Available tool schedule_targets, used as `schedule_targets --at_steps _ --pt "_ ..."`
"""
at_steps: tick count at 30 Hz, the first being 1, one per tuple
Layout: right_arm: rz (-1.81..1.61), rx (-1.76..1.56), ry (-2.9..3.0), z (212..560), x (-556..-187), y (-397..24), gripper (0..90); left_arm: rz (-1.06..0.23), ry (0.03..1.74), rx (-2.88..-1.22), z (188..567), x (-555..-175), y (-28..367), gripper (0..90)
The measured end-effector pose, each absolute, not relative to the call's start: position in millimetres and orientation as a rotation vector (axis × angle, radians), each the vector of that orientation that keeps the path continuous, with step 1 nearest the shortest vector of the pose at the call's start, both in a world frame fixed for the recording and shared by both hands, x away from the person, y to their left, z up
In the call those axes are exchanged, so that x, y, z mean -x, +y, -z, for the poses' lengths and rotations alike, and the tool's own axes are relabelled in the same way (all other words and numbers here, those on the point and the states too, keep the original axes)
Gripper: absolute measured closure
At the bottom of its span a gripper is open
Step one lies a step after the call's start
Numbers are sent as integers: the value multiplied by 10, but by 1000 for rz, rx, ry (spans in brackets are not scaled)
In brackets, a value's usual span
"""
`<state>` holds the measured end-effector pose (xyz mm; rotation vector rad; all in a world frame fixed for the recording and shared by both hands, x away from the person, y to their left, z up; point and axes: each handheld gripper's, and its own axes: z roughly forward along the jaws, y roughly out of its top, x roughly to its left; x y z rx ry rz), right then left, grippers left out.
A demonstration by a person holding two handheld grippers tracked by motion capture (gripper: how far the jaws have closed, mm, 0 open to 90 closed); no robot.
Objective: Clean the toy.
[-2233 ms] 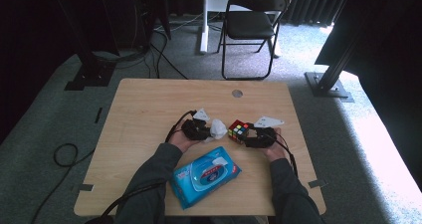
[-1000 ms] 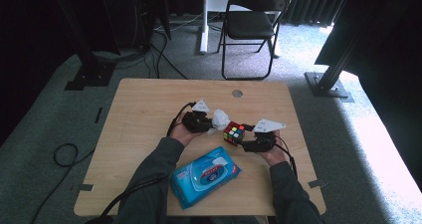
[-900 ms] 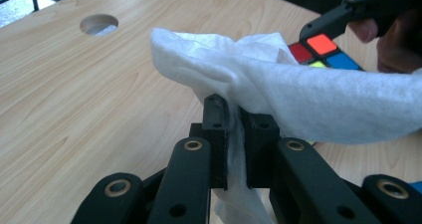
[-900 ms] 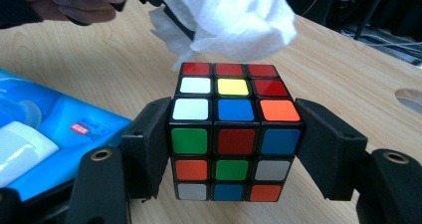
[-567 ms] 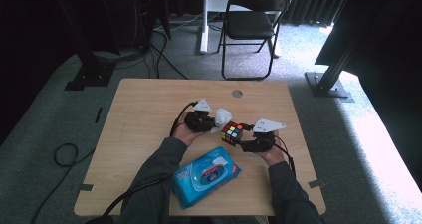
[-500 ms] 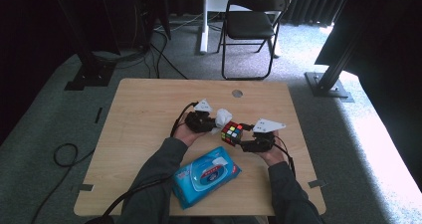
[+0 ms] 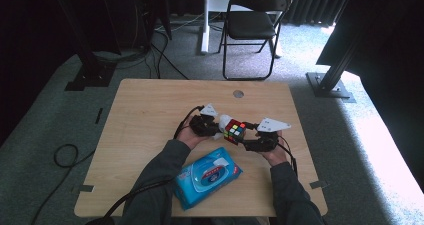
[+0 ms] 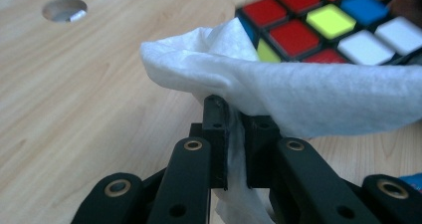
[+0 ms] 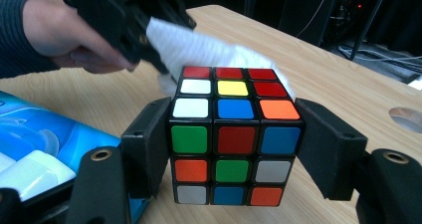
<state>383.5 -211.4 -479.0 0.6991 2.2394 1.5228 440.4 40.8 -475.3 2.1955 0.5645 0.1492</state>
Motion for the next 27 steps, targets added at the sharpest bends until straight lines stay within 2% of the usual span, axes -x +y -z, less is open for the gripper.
schedule_targets --at_steps 12,27 --pt "-1540 -726 2205 4761 -3841 -2169 343 -143 557 -2237 4817 -4394 382 822" --pt "-1525 -729 2229 4793 -3851 -2150 343 -165 543 -2117 4537 -4371 481 823"
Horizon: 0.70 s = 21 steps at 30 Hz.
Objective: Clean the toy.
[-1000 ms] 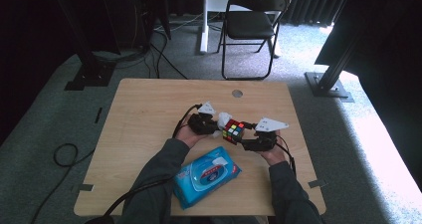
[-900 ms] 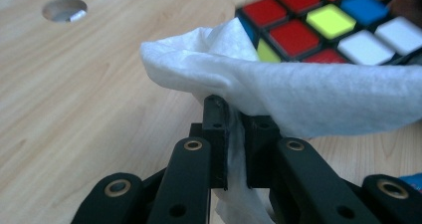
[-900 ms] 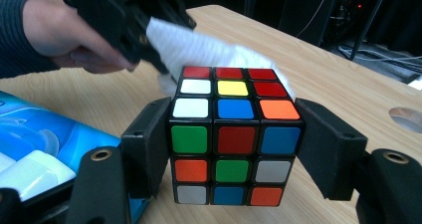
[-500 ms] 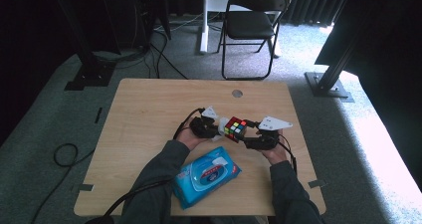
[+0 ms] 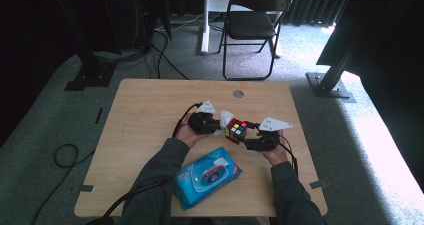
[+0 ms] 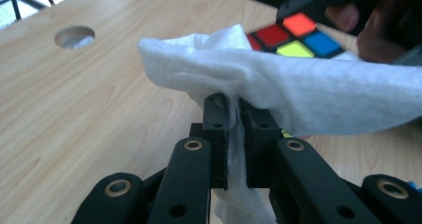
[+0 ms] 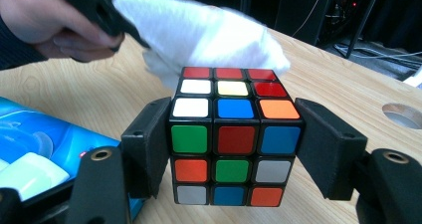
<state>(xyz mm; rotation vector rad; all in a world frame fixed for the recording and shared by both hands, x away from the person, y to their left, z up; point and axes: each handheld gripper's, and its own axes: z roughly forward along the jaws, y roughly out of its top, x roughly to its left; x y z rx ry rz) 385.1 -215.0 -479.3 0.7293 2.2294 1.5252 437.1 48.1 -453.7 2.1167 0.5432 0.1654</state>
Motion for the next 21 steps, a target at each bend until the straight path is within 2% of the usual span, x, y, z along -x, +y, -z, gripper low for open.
schedule_targets --at_steps 9,21 --pt "-1518 -739 2223 4799 -3861 -2156 343 -165 537 -2090 4482 -4356 522 823" --pt "-1536 -761 2186 4767 -3863 -2205 343 -145 538 -2155 4626 -4345 485 822"
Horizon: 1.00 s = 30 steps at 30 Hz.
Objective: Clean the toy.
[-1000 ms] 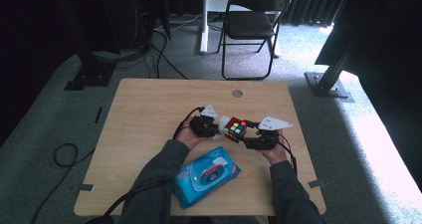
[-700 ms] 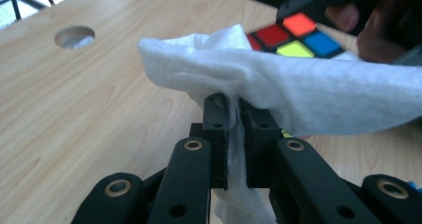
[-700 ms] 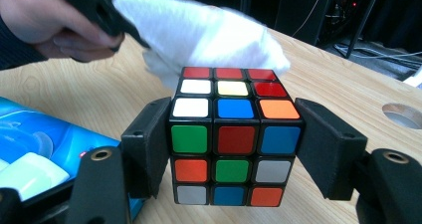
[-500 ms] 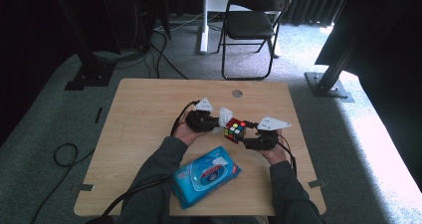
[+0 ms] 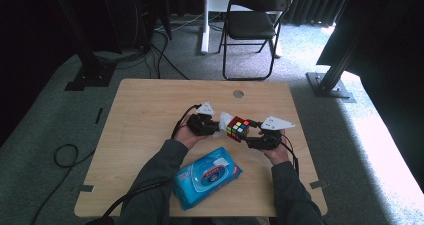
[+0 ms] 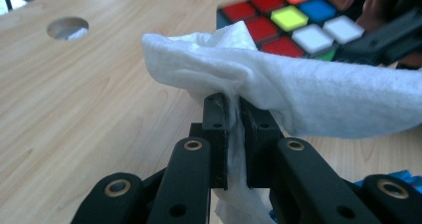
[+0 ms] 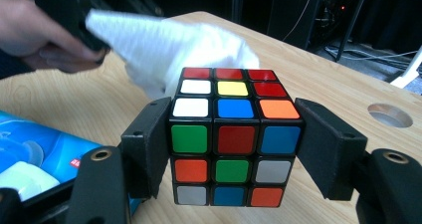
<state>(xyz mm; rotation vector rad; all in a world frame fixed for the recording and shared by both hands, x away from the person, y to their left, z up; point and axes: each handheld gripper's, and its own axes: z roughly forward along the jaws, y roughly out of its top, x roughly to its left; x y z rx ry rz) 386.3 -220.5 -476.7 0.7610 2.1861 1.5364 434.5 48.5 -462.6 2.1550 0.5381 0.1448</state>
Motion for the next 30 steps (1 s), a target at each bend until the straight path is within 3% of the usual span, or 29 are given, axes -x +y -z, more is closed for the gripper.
schedule_targets --at_steps 20,30 --pt "-1556 -782 2146 4728 -3857 -2253 343 -115 523 -2306 4843 -4321 351 815" --pt "-1540 -810 2141 4748 -3877 -2277 343 -143 517 -2288 4799 -4279 397 817"
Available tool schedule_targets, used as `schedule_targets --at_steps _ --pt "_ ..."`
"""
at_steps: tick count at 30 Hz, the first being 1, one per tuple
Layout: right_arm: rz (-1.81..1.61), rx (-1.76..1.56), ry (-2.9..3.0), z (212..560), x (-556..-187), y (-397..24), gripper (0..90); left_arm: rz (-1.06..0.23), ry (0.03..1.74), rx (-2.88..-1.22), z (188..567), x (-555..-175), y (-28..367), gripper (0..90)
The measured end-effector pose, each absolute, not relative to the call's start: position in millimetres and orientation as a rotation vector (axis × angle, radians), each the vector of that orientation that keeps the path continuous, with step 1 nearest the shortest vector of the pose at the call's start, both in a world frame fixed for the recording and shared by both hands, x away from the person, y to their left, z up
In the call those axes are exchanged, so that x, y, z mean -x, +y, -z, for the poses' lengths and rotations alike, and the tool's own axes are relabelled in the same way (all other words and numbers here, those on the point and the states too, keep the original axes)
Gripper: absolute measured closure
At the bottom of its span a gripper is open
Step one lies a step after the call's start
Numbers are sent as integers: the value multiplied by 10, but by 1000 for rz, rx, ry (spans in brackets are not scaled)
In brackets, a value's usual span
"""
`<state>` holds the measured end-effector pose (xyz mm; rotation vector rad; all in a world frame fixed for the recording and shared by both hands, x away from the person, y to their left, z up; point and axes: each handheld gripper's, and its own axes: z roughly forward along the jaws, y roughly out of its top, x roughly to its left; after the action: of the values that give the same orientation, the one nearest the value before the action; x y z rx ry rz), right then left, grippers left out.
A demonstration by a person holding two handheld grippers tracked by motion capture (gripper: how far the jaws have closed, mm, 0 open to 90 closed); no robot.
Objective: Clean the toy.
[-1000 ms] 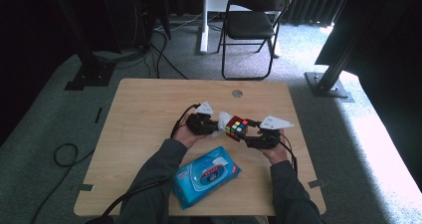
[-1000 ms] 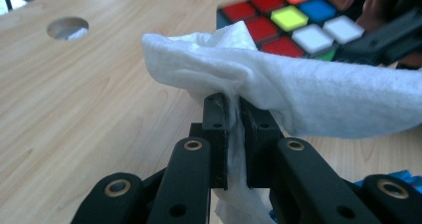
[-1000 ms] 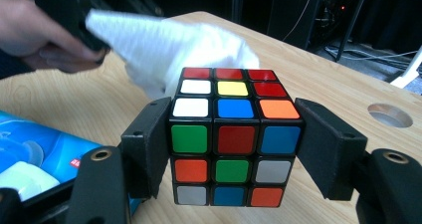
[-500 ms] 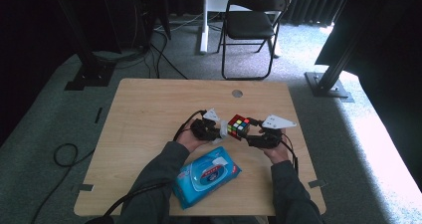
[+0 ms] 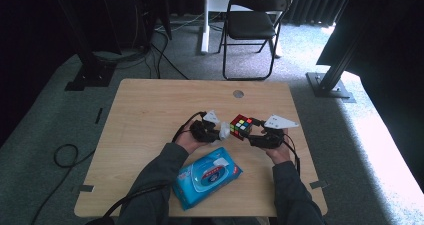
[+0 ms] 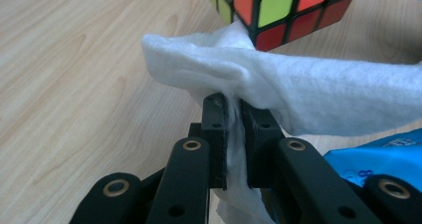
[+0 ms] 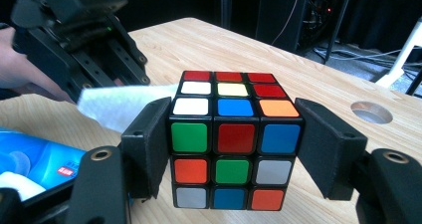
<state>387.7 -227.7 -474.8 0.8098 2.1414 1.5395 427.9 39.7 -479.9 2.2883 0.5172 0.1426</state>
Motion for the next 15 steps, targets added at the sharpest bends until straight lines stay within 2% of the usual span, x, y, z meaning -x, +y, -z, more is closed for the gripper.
schedule_targets --at_steps 15 --pt "-1508 -836 2132 4778 -3890 -2256 343 -191 449 -2223 4510 -4182 397 821"
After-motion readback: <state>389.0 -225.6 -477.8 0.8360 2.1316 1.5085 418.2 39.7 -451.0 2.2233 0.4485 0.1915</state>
